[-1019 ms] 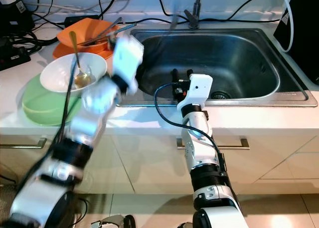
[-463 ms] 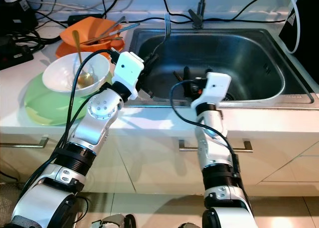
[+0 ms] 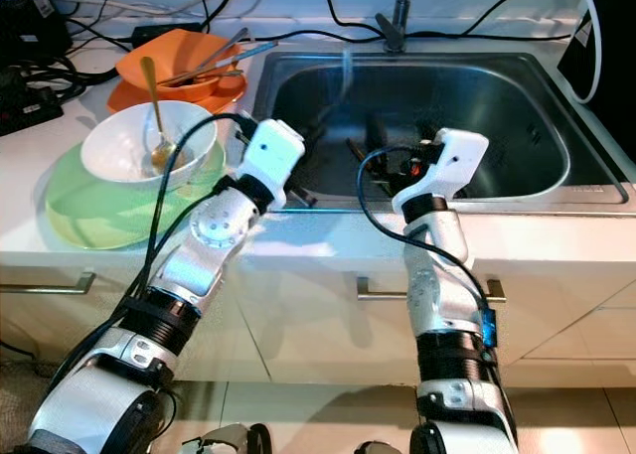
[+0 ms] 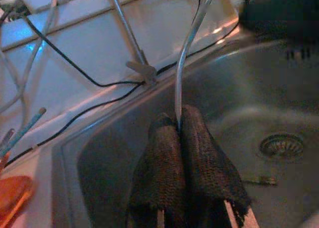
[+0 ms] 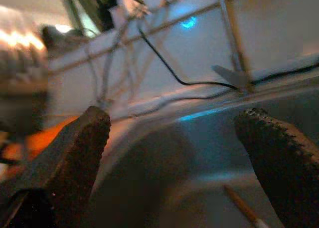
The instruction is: Kitchen organization
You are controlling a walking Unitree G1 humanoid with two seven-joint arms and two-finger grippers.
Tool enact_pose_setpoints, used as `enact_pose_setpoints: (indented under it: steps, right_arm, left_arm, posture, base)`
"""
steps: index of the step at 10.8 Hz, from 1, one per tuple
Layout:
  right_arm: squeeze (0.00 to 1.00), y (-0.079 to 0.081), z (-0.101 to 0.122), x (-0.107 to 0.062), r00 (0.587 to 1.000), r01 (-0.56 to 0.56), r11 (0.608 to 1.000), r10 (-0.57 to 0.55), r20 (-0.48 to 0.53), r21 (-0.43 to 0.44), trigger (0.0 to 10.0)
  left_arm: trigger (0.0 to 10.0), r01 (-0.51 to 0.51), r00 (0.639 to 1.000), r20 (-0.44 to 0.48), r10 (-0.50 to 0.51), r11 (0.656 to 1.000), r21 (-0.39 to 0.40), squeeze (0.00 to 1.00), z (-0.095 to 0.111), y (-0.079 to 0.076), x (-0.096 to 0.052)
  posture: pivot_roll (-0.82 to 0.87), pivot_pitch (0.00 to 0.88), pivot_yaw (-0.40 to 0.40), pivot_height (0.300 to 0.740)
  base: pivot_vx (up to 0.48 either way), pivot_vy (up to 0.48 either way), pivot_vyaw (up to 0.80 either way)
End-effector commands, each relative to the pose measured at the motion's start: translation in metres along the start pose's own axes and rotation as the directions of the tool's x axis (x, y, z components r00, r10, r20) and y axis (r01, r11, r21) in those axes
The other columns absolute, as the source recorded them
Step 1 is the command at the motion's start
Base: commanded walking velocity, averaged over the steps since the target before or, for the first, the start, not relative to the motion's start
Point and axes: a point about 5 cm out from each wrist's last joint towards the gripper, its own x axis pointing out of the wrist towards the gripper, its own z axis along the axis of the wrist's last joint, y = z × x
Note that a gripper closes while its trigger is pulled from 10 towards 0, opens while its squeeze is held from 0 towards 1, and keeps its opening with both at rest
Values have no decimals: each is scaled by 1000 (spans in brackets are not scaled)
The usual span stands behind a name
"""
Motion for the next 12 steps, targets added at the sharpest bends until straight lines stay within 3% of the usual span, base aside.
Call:
enact_pose_setpoints:
  steps: [1,8,9,12]
  right_arm:
    - [1000,8,7,1,998,-65,997,64,12,29,10000]
    - [1000,23,22,-10,968,-250,964,249,19,92,10000]
    - [0,23,22,-9,972,-234,968,233,18,91,10000]
    - [0,25,21,-4,980,-197,974,197,18,109,10000]
  left_arm:
    - [10000,-7,1000,2,7,999,33,0,1,0,2]
    - [10000,-81,996,-16,84,990,114,0,3,8,12]
    - [10000,-55,998,-13,57,989,137,0,4,4,12]
    - [10000,5,1000,-2,-4,977,213,0,3,-4,11]
  posture:
    - [13,64,68,740]
    - [8,78,70,740]
    - [8,78,72,740]
    - [12,80,71,740]
  base:
    - [0,0,0]
    - [0,0,0]
    - [0,0,0]
    - [0,0,0]
